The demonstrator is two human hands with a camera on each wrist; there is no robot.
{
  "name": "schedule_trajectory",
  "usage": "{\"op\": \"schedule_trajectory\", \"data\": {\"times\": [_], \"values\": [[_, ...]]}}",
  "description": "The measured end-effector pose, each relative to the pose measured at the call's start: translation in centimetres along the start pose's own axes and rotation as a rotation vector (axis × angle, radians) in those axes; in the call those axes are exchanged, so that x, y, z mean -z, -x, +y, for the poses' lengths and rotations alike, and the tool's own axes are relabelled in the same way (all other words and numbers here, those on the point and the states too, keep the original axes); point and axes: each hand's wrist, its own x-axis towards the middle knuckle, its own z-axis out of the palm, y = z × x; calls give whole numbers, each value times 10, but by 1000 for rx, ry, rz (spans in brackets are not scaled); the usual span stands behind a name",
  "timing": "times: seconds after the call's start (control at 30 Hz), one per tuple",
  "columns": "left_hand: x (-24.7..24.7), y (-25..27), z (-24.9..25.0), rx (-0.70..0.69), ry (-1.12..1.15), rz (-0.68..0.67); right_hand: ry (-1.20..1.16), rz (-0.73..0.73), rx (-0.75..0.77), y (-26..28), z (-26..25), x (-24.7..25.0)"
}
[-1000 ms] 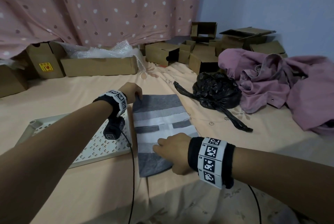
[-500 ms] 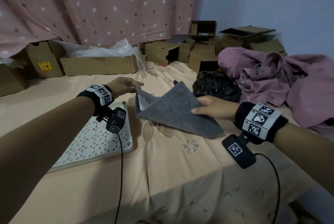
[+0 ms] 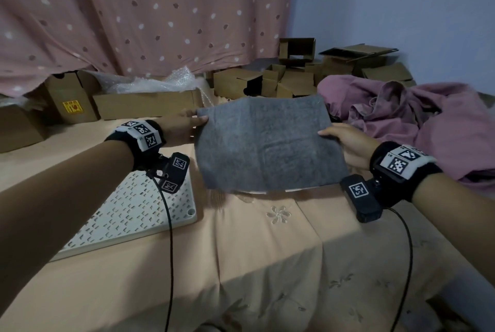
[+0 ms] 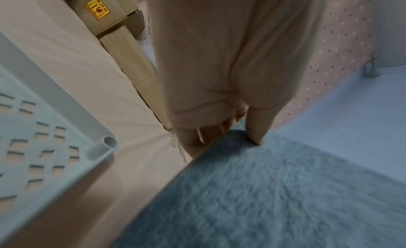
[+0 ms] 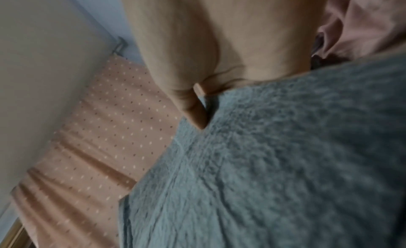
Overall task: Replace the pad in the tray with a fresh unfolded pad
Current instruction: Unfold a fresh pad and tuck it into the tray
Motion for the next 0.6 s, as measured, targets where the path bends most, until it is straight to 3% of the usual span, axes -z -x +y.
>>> {"op": "schedule_trajectory", "data": {"times": [0.07, 0.27, 0.4, 0.5, 0.6], "values": [[-7, 4, 1, 55, -13, -9, 17, 24, -52, 0, 5, 7], [-35, 9, -25, 269, -188, 238, 342, 151, -235, -4, 48, 23], [-44, 15, -51, 406, -161, 91, 437, 114, -284, 0, 69, 30], [-48, 27, -56, 447, -216, -63, 356, 63, -291, 5, 73, 32], [-55, 39, -55, 462, -206, -128, 376, 59, -276, 5, 76, 32]]}}
